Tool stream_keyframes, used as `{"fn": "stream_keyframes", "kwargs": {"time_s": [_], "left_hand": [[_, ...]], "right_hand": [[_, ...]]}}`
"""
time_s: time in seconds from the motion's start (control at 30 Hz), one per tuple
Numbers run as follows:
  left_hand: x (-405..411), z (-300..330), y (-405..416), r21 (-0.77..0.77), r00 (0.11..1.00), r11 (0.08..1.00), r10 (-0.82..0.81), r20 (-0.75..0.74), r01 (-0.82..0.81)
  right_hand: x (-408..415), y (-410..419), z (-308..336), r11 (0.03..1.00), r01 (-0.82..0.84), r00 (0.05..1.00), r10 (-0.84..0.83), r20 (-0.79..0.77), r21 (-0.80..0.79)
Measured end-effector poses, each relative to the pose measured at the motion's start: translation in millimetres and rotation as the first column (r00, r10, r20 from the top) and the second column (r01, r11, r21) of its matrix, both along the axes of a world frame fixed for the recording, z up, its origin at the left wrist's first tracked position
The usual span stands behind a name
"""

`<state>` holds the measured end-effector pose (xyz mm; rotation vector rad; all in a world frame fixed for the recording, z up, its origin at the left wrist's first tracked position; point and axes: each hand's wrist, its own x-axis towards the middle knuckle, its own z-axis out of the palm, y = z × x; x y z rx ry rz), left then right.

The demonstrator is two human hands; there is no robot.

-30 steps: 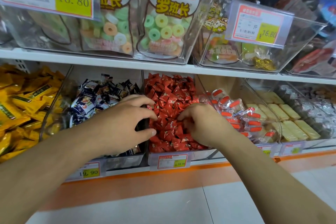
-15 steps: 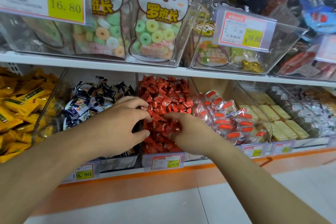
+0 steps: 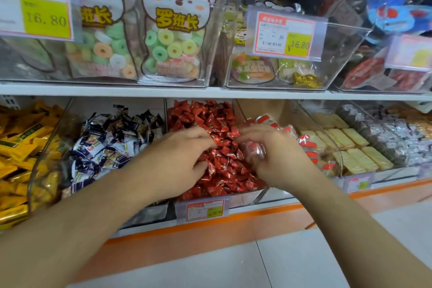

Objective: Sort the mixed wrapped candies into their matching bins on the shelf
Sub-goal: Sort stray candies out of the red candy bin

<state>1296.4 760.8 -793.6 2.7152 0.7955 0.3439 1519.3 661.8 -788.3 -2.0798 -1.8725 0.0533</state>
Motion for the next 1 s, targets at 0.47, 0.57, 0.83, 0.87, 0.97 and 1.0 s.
{"fn": "stream_keyframes", "kwargs": {"time_s": [0.47, 0.57, 0.83, 0.87, 0.97, 1.0], "left_hand": [[48, -26, 14, -0.008, 0.863, 0.998, -0.063, -0.501, 0.068], [43, -25, 18, -0.017, 0.823, 0.997, -0.068, -0.564, 0.071], [55, -1, 12, -0.164, 0.948, 0.984, 0.013, -0.317, -0.068], [61, -5, 11, -0.123, 0.972, 0.988, 0.063, -0.228, -0.093], [69, -24, 8, -0.063, 0.981, 0.986, 0.144, -0.127, -0.152], [70, -28, 8, -0.055, 0.979, 0.984, 0.161, -0.125, -0.169]], "right_hand": [[15, -6, -14, 0.994, 0.022, 0.991, -0.036, -0.132, -0.111], [15, -7, -10, 0.992, 0.018, 0.992, -0.034, -0.123, -0.128], [17, -5, -20, 0.995, 0.01, 0.993, -0.021, -0.119, -0.095], [16, -4, -23, 0.997, 0.014, 0.993, -0.023, -0.114, -0.079], [14, 0, -30, 1.0, 0.01, 0.995, -0.01, -0.102, -0.006], [12, 1, -31, 1.0, 0.005, 0.996, -0.005, -0.093, 0.001]]}}
